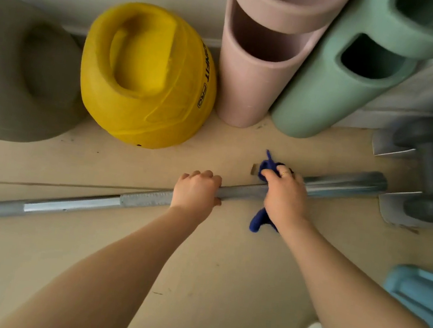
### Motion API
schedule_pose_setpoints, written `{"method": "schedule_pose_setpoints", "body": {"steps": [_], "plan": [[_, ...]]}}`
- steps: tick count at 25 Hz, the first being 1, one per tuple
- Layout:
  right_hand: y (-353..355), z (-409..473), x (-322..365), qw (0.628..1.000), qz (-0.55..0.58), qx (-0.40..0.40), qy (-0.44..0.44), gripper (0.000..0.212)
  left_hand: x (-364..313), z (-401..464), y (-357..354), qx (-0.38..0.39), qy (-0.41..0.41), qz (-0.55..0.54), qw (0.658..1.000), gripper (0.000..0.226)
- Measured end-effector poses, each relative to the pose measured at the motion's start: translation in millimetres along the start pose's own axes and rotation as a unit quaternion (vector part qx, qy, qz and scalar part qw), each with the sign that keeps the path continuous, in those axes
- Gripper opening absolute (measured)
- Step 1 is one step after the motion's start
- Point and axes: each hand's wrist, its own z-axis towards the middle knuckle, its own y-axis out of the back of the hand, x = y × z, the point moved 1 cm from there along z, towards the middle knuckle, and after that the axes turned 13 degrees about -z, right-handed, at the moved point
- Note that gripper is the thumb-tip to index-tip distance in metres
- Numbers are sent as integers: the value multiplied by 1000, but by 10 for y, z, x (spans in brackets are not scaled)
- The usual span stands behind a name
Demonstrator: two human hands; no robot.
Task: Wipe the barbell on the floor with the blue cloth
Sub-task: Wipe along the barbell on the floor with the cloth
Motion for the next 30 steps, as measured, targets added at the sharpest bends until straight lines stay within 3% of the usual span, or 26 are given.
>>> {"method": "schedule_pose_setpoints", "body": {"steps": [3, 6, 9, 10, 13, 14, 18, 22, 26, 30], "plan": [[-54, -236, 421, 999, 15, 23, 40, 51, -20, -23, -23, 0, -6, -2, 1000, 32], [-25, -252, 182, 995, 0, 16, 98, 45, -42, -53, -36, 1, -11, -11, 1000, 30], [-5, -179, 41, 998, -48, 14, -41, 34, -14, -48, -38, -5, -11, -21, 1000, 29], [-15, -204, 188, 999, -28, 17, -38, 35, -20, -53, -42, -7, -10, -21, 1000, 29], [-46, -332, 517, 993, 13, 20, 119, 39, -44, -71, -50, -15, -11, -5, 1000, 30], [-24, -291, 435, 991, 27, 12, 134, 39, -41, -74, -45, -17, -9, -4, 1000, 29], [-43, -252, 295, 998, 0, -7, -59, 34, -47, -76, -44, -19, -8, -8, 1000, 28], [-85, -410, 564, 994, 26, -12, 103, 41, -47, -99, -56, -35, -7, 0, 999, 24], [-75, -305, 294, 998, 31, -18, -52, 42, -38, -78, -51, -26, 5, -25, 999, 27], [-138, -445, 620, 989, 125, -13, 82, 50, -13, -101, -30, -31, 16, -48, 998, 27]]}}
